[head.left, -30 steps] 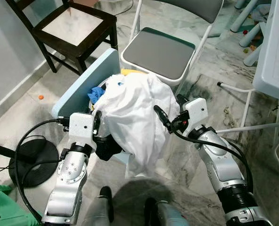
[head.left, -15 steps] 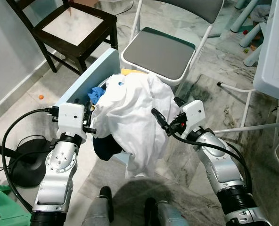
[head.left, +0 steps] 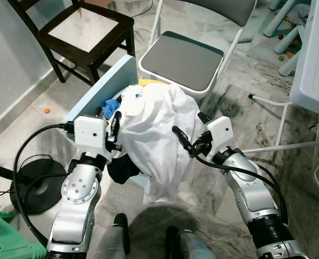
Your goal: Hang hanger
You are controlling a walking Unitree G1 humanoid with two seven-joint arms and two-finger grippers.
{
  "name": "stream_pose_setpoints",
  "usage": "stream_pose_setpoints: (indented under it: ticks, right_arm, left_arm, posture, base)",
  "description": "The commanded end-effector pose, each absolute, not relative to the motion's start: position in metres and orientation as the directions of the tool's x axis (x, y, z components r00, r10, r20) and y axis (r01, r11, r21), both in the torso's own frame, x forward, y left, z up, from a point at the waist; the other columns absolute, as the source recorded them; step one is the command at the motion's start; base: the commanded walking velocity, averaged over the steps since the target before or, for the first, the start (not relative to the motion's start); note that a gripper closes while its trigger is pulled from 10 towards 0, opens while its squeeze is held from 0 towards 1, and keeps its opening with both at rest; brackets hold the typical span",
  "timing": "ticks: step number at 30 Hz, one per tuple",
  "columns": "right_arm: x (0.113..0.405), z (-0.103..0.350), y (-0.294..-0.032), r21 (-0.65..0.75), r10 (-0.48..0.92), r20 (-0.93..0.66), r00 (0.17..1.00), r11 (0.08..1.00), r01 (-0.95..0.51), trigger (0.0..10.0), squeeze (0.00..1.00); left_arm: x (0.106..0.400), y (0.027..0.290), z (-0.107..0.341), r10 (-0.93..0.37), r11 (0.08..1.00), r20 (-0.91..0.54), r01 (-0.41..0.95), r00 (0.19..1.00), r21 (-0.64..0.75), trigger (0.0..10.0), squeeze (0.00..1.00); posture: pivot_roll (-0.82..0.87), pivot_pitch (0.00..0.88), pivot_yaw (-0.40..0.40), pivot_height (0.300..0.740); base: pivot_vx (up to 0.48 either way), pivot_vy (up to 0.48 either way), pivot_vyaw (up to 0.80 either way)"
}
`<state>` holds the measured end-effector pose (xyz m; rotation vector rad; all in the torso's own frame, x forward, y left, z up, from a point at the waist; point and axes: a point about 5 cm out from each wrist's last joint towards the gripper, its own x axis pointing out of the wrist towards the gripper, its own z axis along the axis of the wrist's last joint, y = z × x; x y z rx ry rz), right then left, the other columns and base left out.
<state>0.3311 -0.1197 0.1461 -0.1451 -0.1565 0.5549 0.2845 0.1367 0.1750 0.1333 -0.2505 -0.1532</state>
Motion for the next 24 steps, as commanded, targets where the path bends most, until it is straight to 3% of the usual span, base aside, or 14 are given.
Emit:
stream_pose_setpoints:
  ticks: [1,2,12,13,14,24]
  right_arm:
    - [0.327,0.140,-0.120,-0.179,0.534,0.086,0.841,0.839,-0.514,10.0,0.00]
    - [0.327,0.139,-0.120,-0.179,0.532,0.086,0.842,0.840,-0.513,10.0,0.00]
    - [0.327,0.139,-0.122,-0.182,0.527,0.084,0.846,0.843,-0.507,10.0,0.00]
    - [0.327,0.139,-0.122,-0.183,0.527,0.083,0.846,0.843,-0.507,10.0,0.00]
    - [0.326,0.139,-0.122,-0.184,0.527,0.082,0.846,0.842,-0.507,10.0,0.00]
    - [0.327,0.140,-0.122,-0.189,0.528,0.080,0.846,0.841,-0.507,10.0,0.00]
  left_arm:
    - [0.282,0.136,0.166,-0.176,0.976,0.193,0.146,0.965,0.159,10.0,0.12]
    - [0.282,0.137,0.165,-0.175,0.976,0.184,0.146,0.967,0.163,10.0,0.00]
    - [0.282,0.150,0.142,-0.140,0.981,0.079,0.128,0.987,0.145,10.0,0.00]
    - [0.282,0.152,0.141,-0.127,0.984,0.080,0.115,0.989,0.138,8.3,0.00]
    - [0.283,0.155,0.141,-0.105,0.988,0.085,0.094,0.991,0.126,0.0,0.00]
    - [0.286,0.168,0.145,-0.032,0.998,0.118,0.026,0.992,0.053,0.0,0.00]
  posture:
    - [0.26,0.356,-0.086,0.740]
    - [0.25,0.356,-0.085,0.740]
    - [0.25,0.355,-0.088,0.740]
    - [0.25,0.355,-0.088,0.740]
    - [0.25,0.355,-0.090,0.740]
    - [0.25,0.357,-0.095,0.740]
  base:
    - [0.000,0.000,0.00]
    - [0.000,0.000,0.00]
    - [0.000,0.000,0.00]
    - [0.000,0.000,0.00]
    - [0.000,0.000,0.00]
    - [0.000,0.000,0.00]
